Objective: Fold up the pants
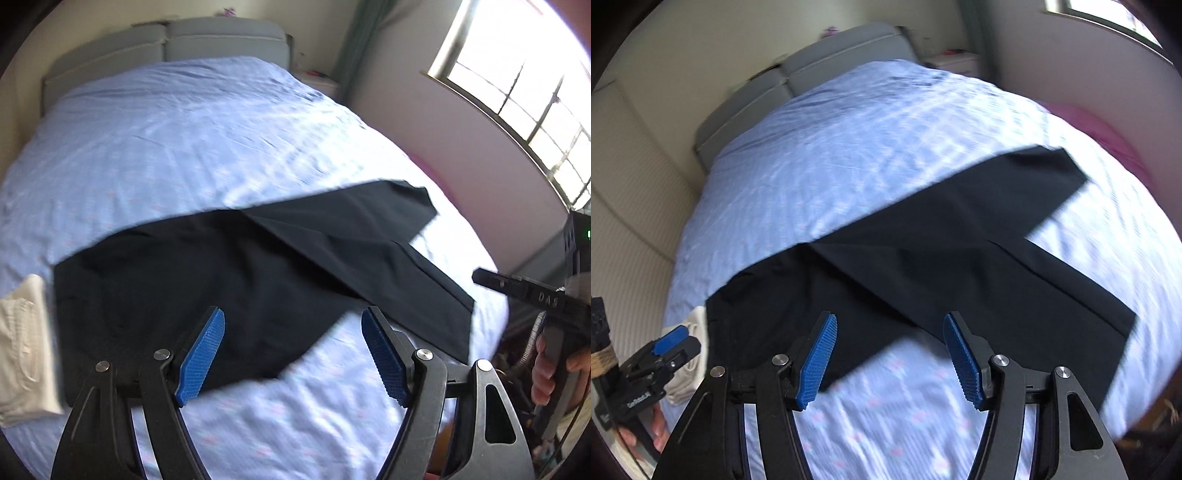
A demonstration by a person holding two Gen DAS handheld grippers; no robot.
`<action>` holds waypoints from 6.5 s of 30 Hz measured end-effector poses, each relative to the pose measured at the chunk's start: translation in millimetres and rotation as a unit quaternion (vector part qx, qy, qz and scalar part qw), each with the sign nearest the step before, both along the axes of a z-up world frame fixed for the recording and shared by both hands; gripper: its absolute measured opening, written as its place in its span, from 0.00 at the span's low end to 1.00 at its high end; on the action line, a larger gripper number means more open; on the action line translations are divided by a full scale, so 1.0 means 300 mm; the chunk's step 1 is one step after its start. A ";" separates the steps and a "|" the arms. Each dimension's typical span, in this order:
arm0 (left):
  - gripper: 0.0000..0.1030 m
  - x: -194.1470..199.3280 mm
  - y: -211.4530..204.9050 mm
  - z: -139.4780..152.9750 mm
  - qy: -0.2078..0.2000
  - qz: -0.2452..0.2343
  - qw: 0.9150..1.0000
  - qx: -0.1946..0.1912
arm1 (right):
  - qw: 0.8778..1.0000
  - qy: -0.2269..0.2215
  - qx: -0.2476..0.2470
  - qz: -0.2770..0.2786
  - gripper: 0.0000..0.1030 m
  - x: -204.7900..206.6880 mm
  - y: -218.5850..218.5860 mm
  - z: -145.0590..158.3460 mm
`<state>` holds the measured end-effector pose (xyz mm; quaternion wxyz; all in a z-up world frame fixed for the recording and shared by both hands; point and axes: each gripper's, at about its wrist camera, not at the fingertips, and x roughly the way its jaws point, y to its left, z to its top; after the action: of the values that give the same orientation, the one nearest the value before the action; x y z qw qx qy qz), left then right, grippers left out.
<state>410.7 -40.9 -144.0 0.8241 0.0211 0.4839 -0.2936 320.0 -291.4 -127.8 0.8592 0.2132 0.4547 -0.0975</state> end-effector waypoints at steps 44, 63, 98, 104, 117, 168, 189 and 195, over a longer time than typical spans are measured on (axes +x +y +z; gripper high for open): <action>0.13 0.074 -0.837 -0.647 0.271 -0.004 0.962 0.035 | 0.939 0.182 0.195 -0.218 0.11 -0.490 -0.744 -0.718; 0.12 0.627 -1.265 -0.182 0.120 0.023 0.993 -0.003 | 0.973 -0.087 0.149 -0.151 0.09 0.183 -1.381 -0.051; 0.58 1.044 -2.046 -0.625 0.139 -0.199 0.961 0.133 | 0.945 0.000 0.234 -0.227 0.40 0.287 -1.586 -0.662; 0.05 1.020 -2.046 -0.663 0.166 -0.191 0.961 0.113 | 0.954 -0.009 0.219 -0.206 0.40 0.369 -1.570 -0.624; 0.44 1.022 -2.133 -0.669 0.169 -0.272 0.940 0.121 | 0.933 -0.005 0.264 -0.243 0.40 0.331 -1.574 -0.740; 0.70 0.340 -1.145 -0.016 0.024 0.019 0.997 0.072 | 0.996 -0.014 0.070 -0.062 0.76 0.119 -1.240 -0.217; 0.76 -0.456 0.011 0.085 0.015 0.381 0.921 0.084 | 0.943 -0.007 0.055 0.328 0.76 -0.008 -0.191 -0.042; 0.76 -0.472 0.212 -0.027 0.051 0.358 0.927 0.100 | 0.933 0.028 0.065 0.352 0.76 -0.044 0.116 -0.140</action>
<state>269.1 22.7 -152.0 0.8420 -0.0862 0.5279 0.0697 306.7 -256.6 -169.9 0.8097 0.0924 0.5295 0.2353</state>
